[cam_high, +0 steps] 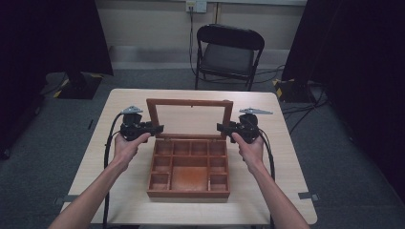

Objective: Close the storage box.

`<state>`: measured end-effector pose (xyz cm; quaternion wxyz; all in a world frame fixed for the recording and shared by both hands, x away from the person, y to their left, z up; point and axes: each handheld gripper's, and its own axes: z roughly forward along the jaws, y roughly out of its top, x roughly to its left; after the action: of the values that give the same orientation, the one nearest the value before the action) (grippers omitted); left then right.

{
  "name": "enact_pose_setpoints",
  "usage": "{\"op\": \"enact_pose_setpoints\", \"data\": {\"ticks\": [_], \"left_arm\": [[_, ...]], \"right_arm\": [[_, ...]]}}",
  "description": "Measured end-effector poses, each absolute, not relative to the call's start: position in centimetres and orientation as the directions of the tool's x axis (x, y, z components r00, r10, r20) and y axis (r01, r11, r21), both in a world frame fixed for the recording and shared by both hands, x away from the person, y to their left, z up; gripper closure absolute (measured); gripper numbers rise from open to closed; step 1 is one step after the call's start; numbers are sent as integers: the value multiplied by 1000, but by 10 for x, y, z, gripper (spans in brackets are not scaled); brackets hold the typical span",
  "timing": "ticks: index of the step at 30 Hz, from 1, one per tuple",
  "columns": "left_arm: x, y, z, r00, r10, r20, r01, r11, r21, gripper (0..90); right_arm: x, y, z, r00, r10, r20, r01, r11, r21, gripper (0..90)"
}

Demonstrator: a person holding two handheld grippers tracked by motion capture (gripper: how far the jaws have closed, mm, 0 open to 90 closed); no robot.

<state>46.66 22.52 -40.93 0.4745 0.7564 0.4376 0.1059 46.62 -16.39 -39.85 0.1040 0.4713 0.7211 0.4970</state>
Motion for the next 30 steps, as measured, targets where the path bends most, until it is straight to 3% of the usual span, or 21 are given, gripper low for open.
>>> {"op": "enact_pose_setpoints", "data": {"ticks": [12,20,30], "left_arm": [[455,224,-409,593,764,-253,552,-158,818,472],[443,223,-411,602,756,-258,546,-154,824,437],[435,220,-410,609,748,-263,550,-160,820,342]], "right_arm": [[454,-166,-397,-536,776,332,583,57,810,417],[444,-161,-395,-544,781,305,563,71,823,322],[431,-167,-395,-545,773,324,584,73,809,288]]}}
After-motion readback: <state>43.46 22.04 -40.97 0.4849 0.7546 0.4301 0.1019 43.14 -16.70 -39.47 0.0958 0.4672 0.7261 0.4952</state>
